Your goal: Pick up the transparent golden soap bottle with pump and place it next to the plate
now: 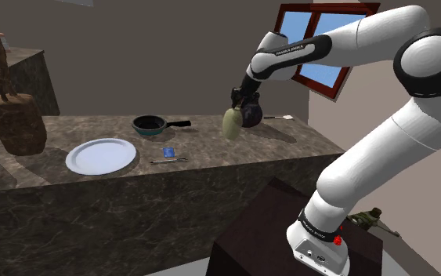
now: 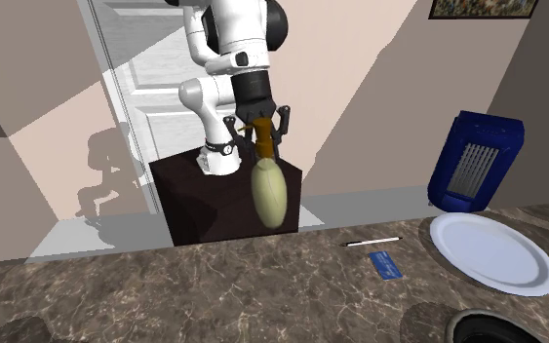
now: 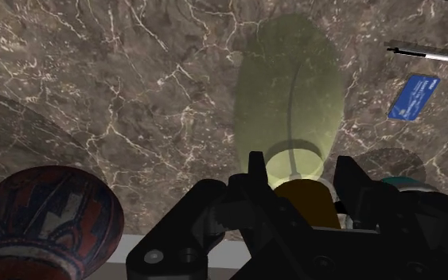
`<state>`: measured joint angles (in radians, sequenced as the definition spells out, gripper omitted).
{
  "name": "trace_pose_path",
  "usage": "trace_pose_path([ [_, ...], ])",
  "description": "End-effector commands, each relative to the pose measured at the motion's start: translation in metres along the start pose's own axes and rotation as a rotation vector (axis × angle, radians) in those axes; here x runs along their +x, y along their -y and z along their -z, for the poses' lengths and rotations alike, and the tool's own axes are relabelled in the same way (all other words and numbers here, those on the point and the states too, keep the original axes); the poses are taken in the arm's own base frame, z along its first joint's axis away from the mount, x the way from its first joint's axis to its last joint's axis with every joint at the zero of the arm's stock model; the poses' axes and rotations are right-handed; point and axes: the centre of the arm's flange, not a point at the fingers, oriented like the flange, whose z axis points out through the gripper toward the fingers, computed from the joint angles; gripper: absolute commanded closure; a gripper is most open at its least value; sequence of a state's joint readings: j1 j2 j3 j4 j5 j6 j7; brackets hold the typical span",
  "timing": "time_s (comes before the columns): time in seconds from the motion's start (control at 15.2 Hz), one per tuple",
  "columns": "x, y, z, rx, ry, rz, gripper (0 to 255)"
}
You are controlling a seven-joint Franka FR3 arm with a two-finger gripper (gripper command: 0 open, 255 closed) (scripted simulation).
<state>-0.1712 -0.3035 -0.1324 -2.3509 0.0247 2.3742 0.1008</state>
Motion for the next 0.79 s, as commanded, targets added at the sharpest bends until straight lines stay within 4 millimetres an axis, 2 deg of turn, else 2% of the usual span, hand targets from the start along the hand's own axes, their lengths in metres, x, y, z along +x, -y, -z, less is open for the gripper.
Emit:
trace_pose_path([
  [0.0, 0.004, 0.002, 0.011, 0.0, 0.0, 0.0, 255],
  [0.73, 0.022, 0.007, 0.065, 0.0, 0.0, 0.0, 255],
])
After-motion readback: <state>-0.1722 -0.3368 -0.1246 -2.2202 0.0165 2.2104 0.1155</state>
